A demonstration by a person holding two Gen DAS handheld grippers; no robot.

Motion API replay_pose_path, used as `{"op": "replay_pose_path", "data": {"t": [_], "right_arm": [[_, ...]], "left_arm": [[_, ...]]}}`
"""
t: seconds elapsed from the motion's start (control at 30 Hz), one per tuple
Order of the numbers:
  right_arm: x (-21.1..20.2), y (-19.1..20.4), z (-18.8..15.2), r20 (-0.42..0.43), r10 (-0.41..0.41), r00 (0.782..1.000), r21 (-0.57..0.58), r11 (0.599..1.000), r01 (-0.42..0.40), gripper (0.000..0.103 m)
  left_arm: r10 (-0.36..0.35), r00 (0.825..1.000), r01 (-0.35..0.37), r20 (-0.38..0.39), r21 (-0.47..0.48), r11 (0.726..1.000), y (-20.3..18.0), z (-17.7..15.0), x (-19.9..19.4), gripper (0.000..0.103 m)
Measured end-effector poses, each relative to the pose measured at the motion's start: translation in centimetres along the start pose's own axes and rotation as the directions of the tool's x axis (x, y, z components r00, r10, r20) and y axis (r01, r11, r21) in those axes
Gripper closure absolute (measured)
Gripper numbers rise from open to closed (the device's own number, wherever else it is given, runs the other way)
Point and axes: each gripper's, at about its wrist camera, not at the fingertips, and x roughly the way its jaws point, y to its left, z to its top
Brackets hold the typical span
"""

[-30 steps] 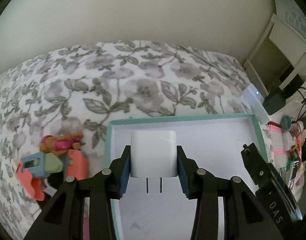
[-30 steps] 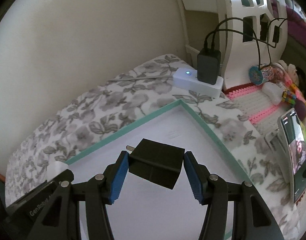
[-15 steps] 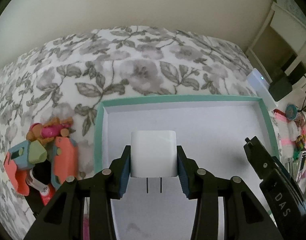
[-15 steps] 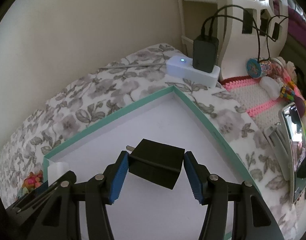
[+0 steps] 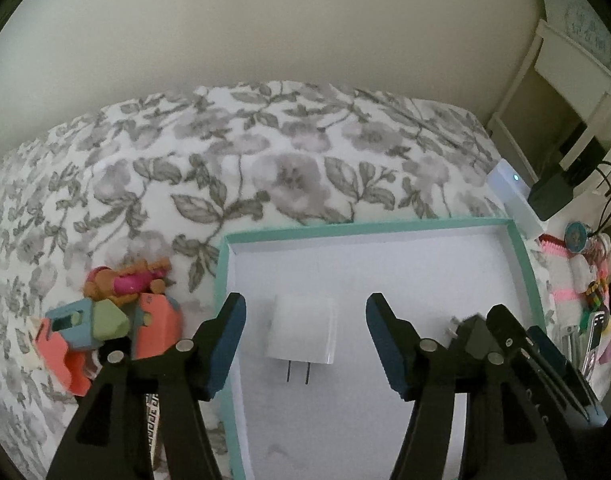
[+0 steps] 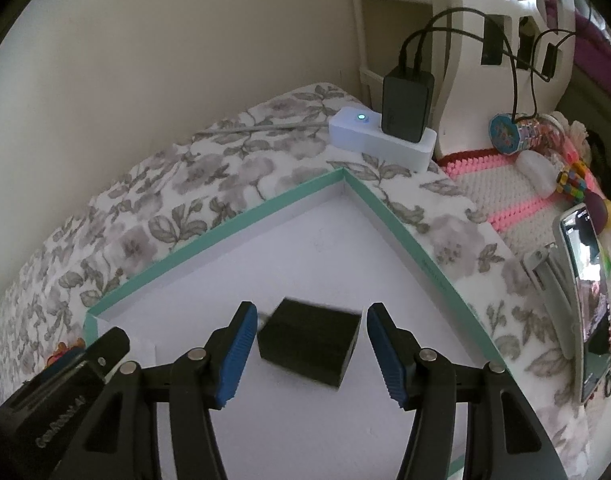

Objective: Organize rigid objects
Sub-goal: 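Withdraw both open tools from the tray back toward the object pile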

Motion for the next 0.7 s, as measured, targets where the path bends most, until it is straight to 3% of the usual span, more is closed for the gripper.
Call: {"op": "replay_pose_path", "data": {"t": [0.13, 0.17, 0.23, 0.4, 0.53, 0.7], "right_arm": [[-0.2, 0.0, 0.2, -0.010, 0.006, 1.000, 0.003, 1.000, -0.006, 0.038], [-0.3, 0.0, 0.3, -0.009, 0.010, 1.000, 0.005, 1.000, -0.010, 0.034], [-0.7, 0.1, 0.4, 0.002, 0.017, 1.000, 0.008, 1.000, -0.017, 0.028], [-1.1, 0.4, 0.7, 0.010, 0.041, 0.999, -0.002, 0.999, -0.041, 0.017], [-1.1, 0.7, 0.6, 0.012, 0.045, 0.999, -0.021, 0.999, -0.045, 0.000], [-1.1, 1.1, 0.6, 0.021, 0.059, 0.998, -0.045, 0.997, -0.058, 0.000]], "left_arm": [[0.026, 1.000, -0.026, 0.017, -0.001, 1.000, 0.3, 0.3, -0.6, 0.035], [0.031, 0.999, -0.031, 0.022, -0.007, 0.999, 0.5, 0.4, -0.8, 0.033], [0.042, 0.999, -0.042, 0.032, -0.022, 0.999, 0.9, 0.6, -1.0, 0.019], [0.077, 0.996, -0.075, 0.041, -0.054, 0.996, 2.0, 0.6, -1.0, 0.013], [0.096, 0.995, -0.093, 0.039, -0.074, 0.993, 3.0, 0.5, -0.6, 0.009], [0.107, 0.994, -0.102, 0.037, -0.102, 0.990, 4.0, 0.4, -0.3, 0.006]]}}
